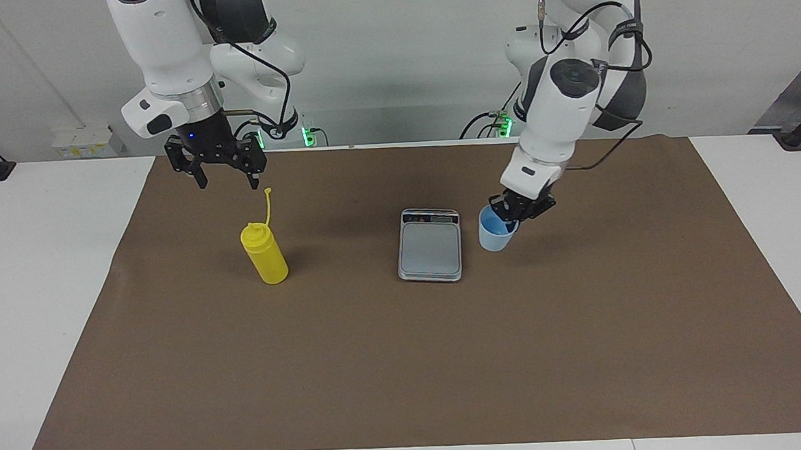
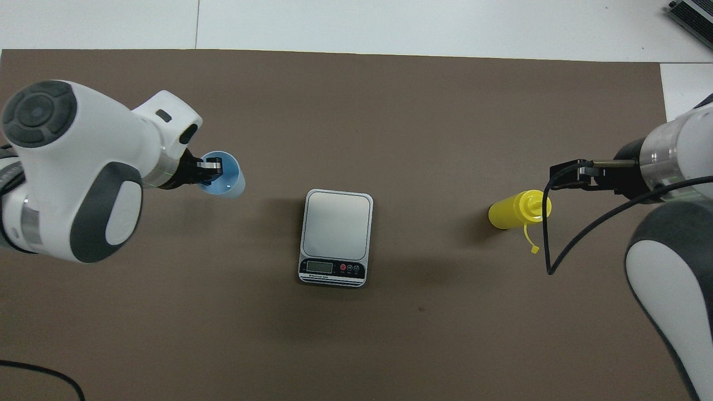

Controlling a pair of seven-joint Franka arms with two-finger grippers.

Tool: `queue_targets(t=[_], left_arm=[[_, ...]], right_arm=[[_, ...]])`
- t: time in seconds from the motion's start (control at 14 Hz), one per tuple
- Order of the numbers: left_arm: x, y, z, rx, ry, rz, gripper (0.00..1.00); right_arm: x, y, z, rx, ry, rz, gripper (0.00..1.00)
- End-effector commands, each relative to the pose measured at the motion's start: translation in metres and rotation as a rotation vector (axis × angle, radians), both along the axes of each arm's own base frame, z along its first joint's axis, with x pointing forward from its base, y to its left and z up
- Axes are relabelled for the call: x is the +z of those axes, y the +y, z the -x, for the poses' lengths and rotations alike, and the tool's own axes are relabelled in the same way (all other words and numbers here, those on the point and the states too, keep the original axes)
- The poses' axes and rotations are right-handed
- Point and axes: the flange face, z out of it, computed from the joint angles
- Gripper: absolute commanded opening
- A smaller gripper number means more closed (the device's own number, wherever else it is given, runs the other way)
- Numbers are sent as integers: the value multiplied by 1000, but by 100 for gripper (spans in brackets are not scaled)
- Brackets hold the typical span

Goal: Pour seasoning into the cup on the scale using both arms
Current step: 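Carry the blue cup with the left gripper onto the scale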

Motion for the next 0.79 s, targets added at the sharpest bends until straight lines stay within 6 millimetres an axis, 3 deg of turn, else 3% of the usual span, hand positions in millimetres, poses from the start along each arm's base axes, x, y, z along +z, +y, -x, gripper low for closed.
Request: queue_targets(t=[0.0, 0.14, 0.29, 0.43, 0.72], left_arm=[[-12, -38, 15, 1, -27, -5, 0], [-31, -71, 29, -9, -9, -15, 0], [-48, -90, 37, -12, -27, -42, 0], [-58, -96, 42, -24, -28, -41, 0], [-83, -96, 46, -29, -21, -43, 0]], right_arm=[[0, -1, 13, 24, 45, -10, 100], [0, -1, 13, 24, 50, -9, 100], [-2, -7, 14, 12, 65, -8, 100], [-3, -16, 15, 7, 77, -8, 100], [0, -9, 12, 4, 50, -11, 100]])
